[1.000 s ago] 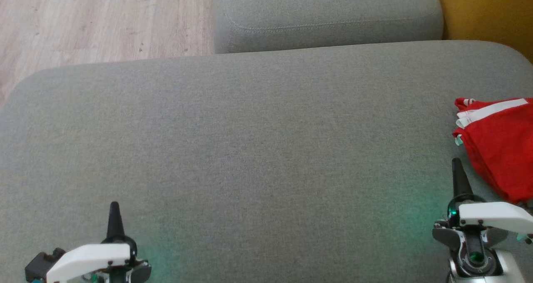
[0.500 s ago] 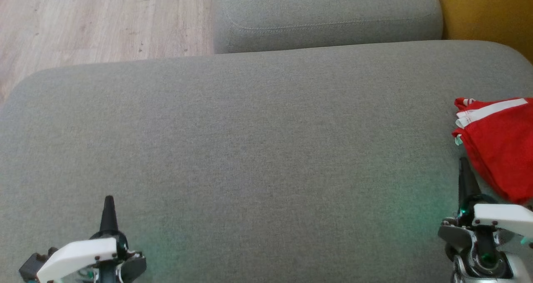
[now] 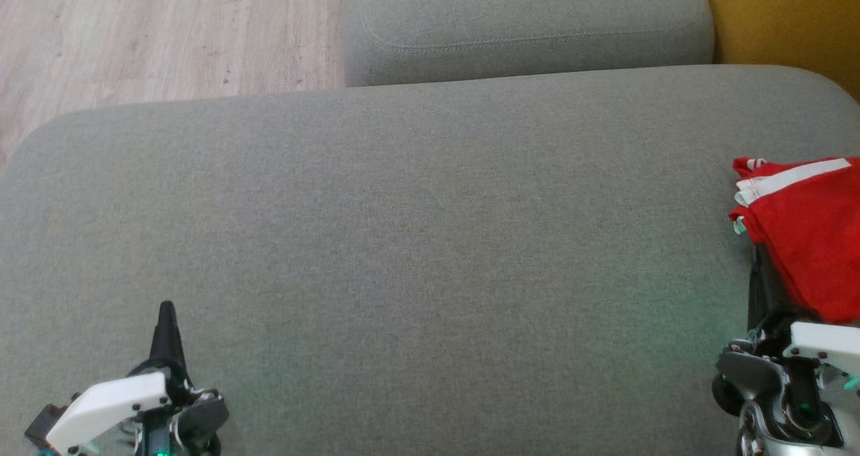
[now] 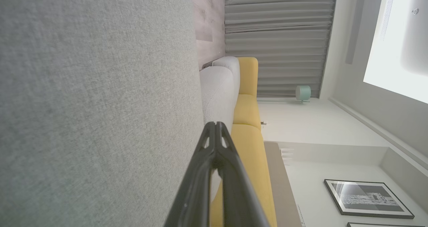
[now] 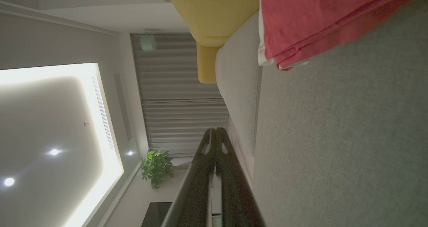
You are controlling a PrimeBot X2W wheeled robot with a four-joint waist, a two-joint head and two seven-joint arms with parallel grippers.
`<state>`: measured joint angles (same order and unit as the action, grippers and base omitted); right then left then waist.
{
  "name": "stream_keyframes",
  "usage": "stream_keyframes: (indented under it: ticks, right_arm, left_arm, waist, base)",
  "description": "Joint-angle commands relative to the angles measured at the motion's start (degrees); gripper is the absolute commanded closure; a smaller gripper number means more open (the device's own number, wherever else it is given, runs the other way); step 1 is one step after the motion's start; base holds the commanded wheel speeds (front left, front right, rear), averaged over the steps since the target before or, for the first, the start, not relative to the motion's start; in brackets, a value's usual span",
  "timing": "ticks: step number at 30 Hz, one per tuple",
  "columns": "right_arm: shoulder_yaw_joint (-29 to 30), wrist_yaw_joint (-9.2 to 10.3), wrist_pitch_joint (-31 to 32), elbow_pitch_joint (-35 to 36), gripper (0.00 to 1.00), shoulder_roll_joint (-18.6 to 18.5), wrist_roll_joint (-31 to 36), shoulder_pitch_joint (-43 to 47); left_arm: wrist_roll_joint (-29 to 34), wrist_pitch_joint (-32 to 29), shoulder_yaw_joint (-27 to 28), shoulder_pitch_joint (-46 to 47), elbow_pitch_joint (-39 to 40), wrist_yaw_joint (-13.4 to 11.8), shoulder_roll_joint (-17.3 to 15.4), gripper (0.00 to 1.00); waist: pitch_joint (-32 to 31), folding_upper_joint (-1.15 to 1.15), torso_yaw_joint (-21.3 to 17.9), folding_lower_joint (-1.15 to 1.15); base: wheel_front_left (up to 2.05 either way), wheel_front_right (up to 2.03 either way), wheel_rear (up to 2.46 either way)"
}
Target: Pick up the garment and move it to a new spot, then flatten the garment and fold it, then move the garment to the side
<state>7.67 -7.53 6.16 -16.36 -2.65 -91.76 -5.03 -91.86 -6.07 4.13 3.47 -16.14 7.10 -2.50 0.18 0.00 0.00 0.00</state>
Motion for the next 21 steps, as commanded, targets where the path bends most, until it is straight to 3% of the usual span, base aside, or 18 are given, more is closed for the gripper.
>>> stream_keyframes:
  ticks: [1, 21]
  right_arm:
    - [-1.1, 0.04, 0.3, 2.3, 1.0, -0.2, -0.4, -1.2]
    - [-1.2, 0.04, 0.3, 2.3, 1.0, -0.2, -0.4, -1.2]
  left_arm:
    - [-0.3, -0.4, 2.4, 2.7, 2.1, 0.4, -0.4, 1.0]
    - [-0.3, -0.4, 2.4, 2.7, 2.1, 0.4, -0.4, 1.0]
  waist:
    - [0.0, 0.0, 0.0, 0.0]
    - [0.0, 0.0, 0.0, 0.0]
  base:
    - [0.0, 0.0, 0.0]
    - [0.0, 0.0, 0.0]
